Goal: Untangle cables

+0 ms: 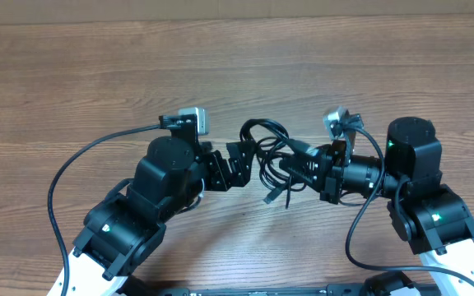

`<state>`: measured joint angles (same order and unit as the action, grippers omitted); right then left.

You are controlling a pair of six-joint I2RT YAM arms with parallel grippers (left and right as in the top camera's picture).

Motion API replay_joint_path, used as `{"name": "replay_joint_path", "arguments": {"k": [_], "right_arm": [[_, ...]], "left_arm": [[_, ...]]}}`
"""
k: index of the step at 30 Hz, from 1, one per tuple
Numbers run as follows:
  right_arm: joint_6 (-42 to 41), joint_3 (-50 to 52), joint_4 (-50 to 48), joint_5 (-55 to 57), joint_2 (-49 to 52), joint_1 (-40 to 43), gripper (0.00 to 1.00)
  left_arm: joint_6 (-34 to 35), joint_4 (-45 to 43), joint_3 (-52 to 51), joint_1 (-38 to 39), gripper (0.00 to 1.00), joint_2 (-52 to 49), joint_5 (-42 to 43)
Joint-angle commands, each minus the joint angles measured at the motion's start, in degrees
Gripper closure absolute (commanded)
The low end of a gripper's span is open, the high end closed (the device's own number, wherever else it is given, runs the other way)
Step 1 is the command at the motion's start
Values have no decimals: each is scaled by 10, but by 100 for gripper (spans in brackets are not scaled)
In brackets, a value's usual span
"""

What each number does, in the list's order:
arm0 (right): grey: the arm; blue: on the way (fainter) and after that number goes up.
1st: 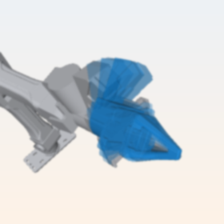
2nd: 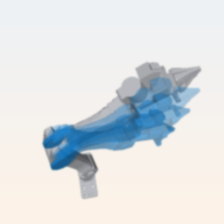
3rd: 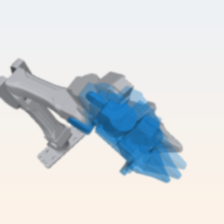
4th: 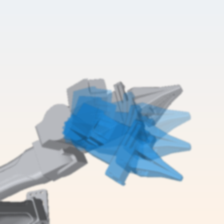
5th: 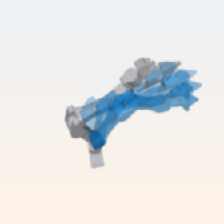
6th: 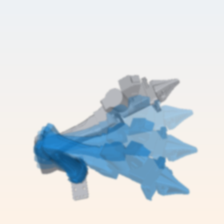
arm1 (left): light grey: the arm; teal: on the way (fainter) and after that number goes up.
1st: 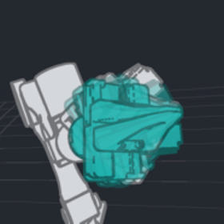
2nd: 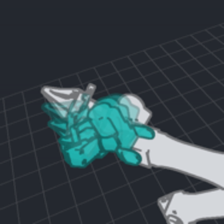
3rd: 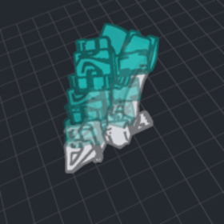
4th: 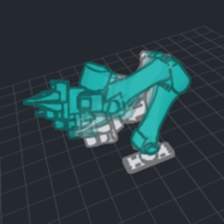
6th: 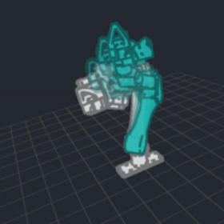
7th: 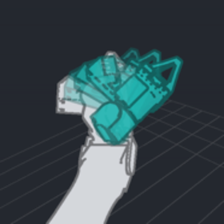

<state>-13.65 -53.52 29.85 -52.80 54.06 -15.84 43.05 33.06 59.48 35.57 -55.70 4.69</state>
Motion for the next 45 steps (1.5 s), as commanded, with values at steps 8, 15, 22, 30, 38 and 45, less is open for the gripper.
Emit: {"name": "replay_joint_path", "arguments": {"k": [8, 15, 22, 30, 38, 45], "right_arm": [[-53, -1, -39, -43, -6, 1, 96], [-39, -1, -56, -89, -6, 1, 96], [-39, -1, -69, -118, -6, 0, 96], [-39, -1, -68, -130, -6, 0, 96], [-39, -1, -65, -133, -6, 0, 96], [-39, -1, -59, -134, -6, 0, 96]], "left_arm": [[221, -5, 13, 0, 24, 6, 70], [293, -5, 13, 0, 15, 6, 74], [337, -18, 13, 1, 27, 6, 85], [337, -33, 13, 1, 44, -2, 97], [337, -44, 13, 1, 88, -17, 115], [325, -51, 13, 1, 96, -25, 113]]}}
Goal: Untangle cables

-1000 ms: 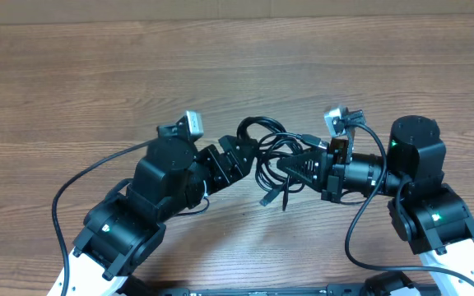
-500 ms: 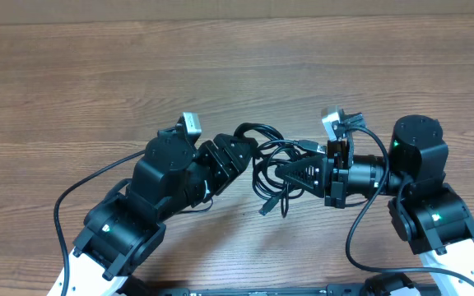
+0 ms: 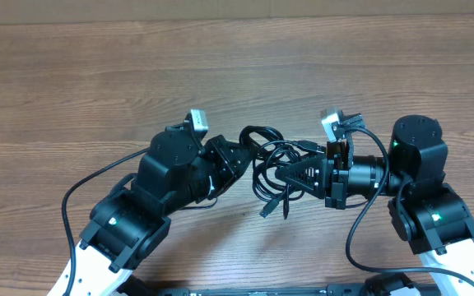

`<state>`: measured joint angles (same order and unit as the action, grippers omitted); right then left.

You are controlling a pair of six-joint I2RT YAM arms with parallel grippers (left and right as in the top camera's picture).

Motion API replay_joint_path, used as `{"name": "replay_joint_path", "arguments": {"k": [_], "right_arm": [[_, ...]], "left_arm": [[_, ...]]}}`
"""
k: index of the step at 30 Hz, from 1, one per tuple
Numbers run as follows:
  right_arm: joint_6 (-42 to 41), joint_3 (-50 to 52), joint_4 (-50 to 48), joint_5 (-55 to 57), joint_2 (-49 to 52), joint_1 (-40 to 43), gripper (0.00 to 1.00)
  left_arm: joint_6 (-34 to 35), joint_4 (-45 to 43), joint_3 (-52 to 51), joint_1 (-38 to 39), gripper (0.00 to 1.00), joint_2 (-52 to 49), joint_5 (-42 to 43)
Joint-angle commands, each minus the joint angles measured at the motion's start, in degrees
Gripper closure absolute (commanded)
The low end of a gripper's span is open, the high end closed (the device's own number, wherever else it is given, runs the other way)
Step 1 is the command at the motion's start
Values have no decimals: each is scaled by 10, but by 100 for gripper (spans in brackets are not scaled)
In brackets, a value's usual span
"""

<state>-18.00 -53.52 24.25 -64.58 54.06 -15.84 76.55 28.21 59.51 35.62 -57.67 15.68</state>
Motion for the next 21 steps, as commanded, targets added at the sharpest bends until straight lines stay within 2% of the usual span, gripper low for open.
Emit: {"name": "replay_joint_path", "arguments": {"k": [1, 2, 7, 13, 16, 19, 21], "right_arm": [[4, -1, -2, -16, -6, 0, 96], [4, -1, -2, -16, -6, 0, 96], [4, -1, -3, -18, -6, 0, 96], [-19, -1, -18, -22, -6, 0, 96], [-19, -1, -19, -31, -6, 0, 96], [-19, -1, -19, -33, -6, 0, 96], [-19, -1, -19, -33, -6, 0, 96]], "left_arm": [[-16, -2, 13, 0, 96, -6, 2], [-21, -2, 13, 0, 95, -8, 3], [-27, -2, 13, 0, 78, -19, 9], [-27, -4, 13, 0, 75, -27, 23], [-27, -5, 13, 0, 80, -27, 21], [-35, -12, 13, 0, 96, -27, 17], [-55, -24, 13, 0, 96, -27, 13]]}}
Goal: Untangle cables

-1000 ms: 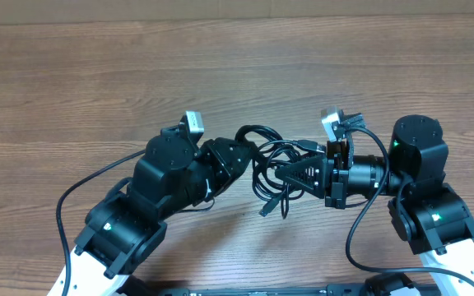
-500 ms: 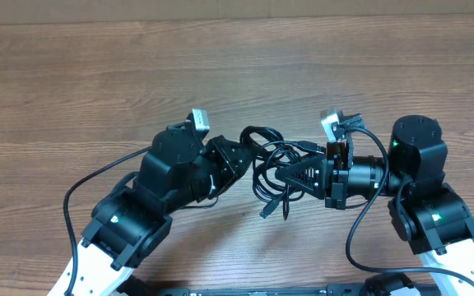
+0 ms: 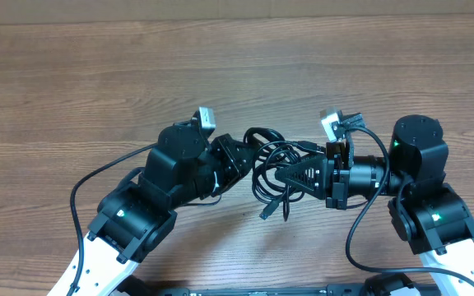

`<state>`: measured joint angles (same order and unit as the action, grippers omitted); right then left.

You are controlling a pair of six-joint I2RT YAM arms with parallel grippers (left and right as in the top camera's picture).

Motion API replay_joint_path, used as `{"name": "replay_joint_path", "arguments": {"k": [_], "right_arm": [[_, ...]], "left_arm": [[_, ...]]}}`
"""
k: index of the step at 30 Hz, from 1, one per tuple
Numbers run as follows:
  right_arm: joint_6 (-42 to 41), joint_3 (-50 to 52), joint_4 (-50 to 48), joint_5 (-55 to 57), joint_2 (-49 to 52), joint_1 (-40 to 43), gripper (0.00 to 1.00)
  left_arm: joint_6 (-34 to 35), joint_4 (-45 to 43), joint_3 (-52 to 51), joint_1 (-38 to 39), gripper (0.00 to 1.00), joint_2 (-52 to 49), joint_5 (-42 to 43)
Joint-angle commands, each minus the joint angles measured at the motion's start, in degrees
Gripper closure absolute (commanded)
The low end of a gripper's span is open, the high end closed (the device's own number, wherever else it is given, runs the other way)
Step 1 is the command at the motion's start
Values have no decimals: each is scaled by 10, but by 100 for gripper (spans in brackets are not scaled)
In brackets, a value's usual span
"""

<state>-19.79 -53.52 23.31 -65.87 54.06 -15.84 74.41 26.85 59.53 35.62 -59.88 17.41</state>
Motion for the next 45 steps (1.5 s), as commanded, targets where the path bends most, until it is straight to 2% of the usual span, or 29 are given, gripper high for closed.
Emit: {"name": "replay_joint_path", "arguments": {"k": [1, 4, 5, 11, 17, 18, 21, 22, 23, 28, 33, 41, 45], "right_arm": [[-1, -1, -9, -20, -6, 0, 96], [-1, -1, -7, -17, -6, 0, 96], [1, -1, -1, -14, -6, 0, 96], [3, -1, 45, 35, -6, 0, 96], [3, -1, 97, 112, -6, 0, 82], [3, -1, 104, 123, -6, 0, 78], [3, -1, 126, 148, -6, 0, 53], [3, -1, 130, 154, -6, 0, 37], [3, -1, 135, 160, -6, 0, 28], [18, -1, 147, 176, -6, 0, 2], [35, -2, 153, 200, -14, 0, 0], [38, -3, 223, 306, -61, 0, 0], [90, -7, 257, 329, -95, 0, 0]], "left_arm": [[-49, -18, 13, 0, 96, -5, -9], [-94, -35, 13, 0, 96, -5, -15], [-150, -56, 13, 0, 96, -5, -15], [-293, -107, 13, 0, 96, -5, -13], [-427, -121, 13, 0, 96, -4, -12], [-442, -121, 13, 0, 96, -4, -12], [-495, -121, 13, 0, 96, -4, -12], [-511, -121, 13, 0, 96, -4, -12], [-526, -119, 13, 0, 96, -3, -13], [-596, -96, 13, 0, 96, 0, -41], [-653, -43, 13, 0, 96, 2, -107], [-702, 28, 13, 1, 96, 2, -108], [-709, 57, 13, 1, 96, 2, -104]]}}
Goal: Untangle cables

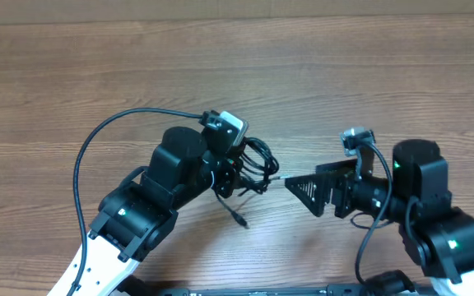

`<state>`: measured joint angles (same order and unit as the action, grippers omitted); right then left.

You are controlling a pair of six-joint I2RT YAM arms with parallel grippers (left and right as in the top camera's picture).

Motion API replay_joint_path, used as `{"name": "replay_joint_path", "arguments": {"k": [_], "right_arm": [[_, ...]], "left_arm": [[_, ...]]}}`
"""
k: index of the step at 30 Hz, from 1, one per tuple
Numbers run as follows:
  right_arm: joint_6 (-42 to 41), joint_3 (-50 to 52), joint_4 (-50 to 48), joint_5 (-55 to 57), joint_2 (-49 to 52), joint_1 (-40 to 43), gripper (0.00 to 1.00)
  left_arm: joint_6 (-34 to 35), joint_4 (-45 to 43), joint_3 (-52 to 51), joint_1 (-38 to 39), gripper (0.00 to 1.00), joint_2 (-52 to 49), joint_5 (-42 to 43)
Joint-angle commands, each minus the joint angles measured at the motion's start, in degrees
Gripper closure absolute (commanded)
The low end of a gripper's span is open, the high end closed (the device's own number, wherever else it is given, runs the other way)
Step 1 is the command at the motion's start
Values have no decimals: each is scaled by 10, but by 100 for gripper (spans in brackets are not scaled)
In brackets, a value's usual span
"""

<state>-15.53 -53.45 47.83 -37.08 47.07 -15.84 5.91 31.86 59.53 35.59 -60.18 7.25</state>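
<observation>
A black cable bundle [257,159] hangs in loops at the tip of my left gripper [239,174], which looks shut on it, though the wrist camera hides the fingers. One loose cable tail with a plug [238,217] trails down toward the front. A short plug end [276,176] sticks out of the bundle to the right. My right gripper [289,182] meets that plug with its fingers pressed together into a point, shut on it.
The wooden table [237,74] stretches bare behind the arms. The left arm's own grey supply cable [97,148] arcs out to the left, and the right arm's cable [364,247] loops near the front edge.
The left gripper has turned and shifted right, gathering the bundle close to it. The right gripper has drawn back to the right and lower, so only a plug end bridges the two.
At first both grippers gripped the tangled bundle between them from left and right. Over the following moments the left wrist rotated while the right held still in the loops. Now the bundle sits at the left gripper, with a tail dropped down and the right gripper pulled away on one end.
</observation>
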Motion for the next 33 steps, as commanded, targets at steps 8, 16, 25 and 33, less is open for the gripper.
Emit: {"name": "replay_joint_path", "arguments": {"k": [8, 16, 25, 33], "right_arm": [[151, -13, 33, 66, -40, 0, 15], [219, -13, 40, 66, -40, 0, 20], [238, -13, 51, 39, -40, 0, 23], [240, -13, 52, 35, -40, 0, 71]], "left_arm": [[-21, 11, 13, 39, 96, 3, 42], [42, -21, 13, 91, 96, -17, 31], [114, -39, 13, 91, 96, -53, 29], [115, -70, 13, 91, 96, -53, 67]]}}
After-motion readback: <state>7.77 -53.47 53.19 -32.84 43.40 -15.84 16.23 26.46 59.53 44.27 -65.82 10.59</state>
